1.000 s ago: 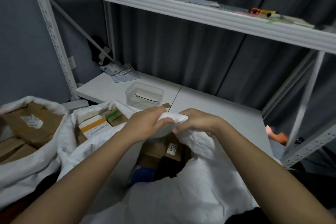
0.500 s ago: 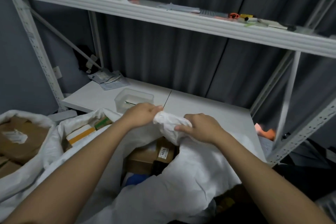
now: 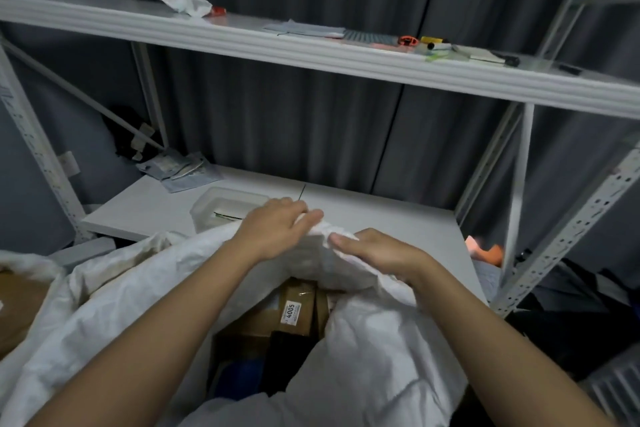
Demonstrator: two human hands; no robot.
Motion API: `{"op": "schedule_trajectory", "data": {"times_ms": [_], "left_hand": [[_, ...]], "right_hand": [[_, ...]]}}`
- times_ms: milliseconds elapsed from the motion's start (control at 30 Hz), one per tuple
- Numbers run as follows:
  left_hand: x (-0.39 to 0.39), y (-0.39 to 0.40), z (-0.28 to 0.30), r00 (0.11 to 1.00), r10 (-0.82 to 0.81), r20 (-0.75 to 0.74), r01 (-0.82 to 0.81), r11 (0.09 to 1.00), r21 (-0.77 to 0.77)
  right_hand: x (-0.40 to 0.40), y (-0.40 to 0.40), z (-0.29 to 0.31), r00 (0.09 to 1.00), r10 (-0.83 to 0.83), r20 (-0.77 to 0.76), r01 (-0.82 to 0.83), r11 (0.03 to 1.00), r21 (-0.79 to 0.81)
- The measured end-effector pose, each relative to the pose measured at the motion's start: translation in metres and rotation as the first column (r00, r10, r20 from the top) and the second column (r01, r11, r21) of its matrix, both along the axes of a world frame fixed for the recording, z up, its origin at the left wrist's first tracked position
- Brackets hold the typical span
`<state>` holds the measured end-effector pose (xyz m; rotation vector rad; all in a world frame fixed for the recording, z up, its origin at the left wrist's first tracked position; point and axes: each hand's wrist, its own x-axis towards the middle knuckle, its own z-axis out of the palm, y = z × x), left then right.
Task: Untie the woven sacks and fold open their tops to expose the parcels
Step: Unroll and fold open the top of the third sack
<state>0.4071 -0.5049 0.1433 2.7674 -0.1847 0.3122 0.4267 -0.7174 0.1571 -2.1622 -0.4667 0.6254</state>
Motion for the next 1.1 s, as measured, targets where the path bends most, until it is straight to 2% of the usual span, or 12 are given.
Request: {"op": "schedule_trajectory", "data": {"times_ms": [67, 100, 200, 267, 300, 367, 433, 567, 633, 767, 933, 1100], "left_hand": [[-0.005, -0.018, -0.004, 0.980, -0.200, 0.016, 0.201, 0.975, -0.098], [-0.003, -0.019, -0.006, 0.972, -0.233, -0.030, 0.226, 0.963, -0.146], [0.016, -0.008, 0.001, 0.971, -0.105, -0.215, 0.060, 0.977, -0.206], [0.024, -0.012, 0.007, 0.976, -0.001, -0.218, -0.003, 1.000, -0.020], [0.025, -0.020, 0.010, 0.989, -0.012, -0.147, 0.020, 0.998, 0.051], [0.021, -0.040, 0.011, 0.982, -0.178, -0.056, 0.173, 0.981, -0.086], [0.018, -0.054, 0.009, 0.958, -0.284, -0.043, 0.264, 0.930, -0.255], [0.041, -0.039, 0.022, 0.998, -0.051, -0.034, 0.044, 0.980, -0.196], [0.044, -0.040, 0.027, 0.997, -0.080, 0.005, 0.080, 0.988, -0.134], [0.023, -0.066, 0.031, 0.920, -0.391, -0.003, 0.385, 0.907, -0.169], [0.047, -0.060, 0.044, 0.960, -0.267, 0.081, 0.273, 0.959, -0.070], [0.069, -0.052, 0.051, 0.954, -0.298, 0.026, 0.298, 0.955, -0.002]], "right_hand": [[0.003, -0.007, 0.002, 0.969, -0.052, -0.240, 0.103, 0.973, 0.206], [0.002, -0.010, 0.002, 0.985, -0.068, -0.159, 0.102, 0.971, 0.215], [0.005, -0.022, -0.006, 0.836, 0.068, 0.544, 0.090, 0.962, -0.258], [0.004, -0.020, -0.006, 0.723, 0.041, 0.690, 0.195, 0.945, -0.261], [0.005, -0.020, -0.002, 0.781, -0.058, 0.622, 0.197, 0.968, -0.157], [0.009, -0.019, 0.006, 0.975, -0.196, 0.103, 0.172, 0.964, 0.201], [0.007, -0.027, 0.016, 0.975, -0.133, -0.176, 0.183, 0.935, 0.305], [0.004, -0.047, 0.011, 0.925, -0.099, 0.368, 0.099, 0.995, 0.018], [0.005, -0.048, 0.012, 0.947, -0.186, 0.262, 0.153, 0.978, 0.142], [0.007, -0.044, 0.023, 0.922, -0.160, -0.353, 0.311, 0.849, 0.428], [-0.006, -0.057, 0.020, 0.947, -0.260, 0.191, 0.240, 0.963, 0.119], [-0.011, -0.060, 0.047, 0.923, -0.364, -0.125, 0.374, 0.776, 0.508]]}}
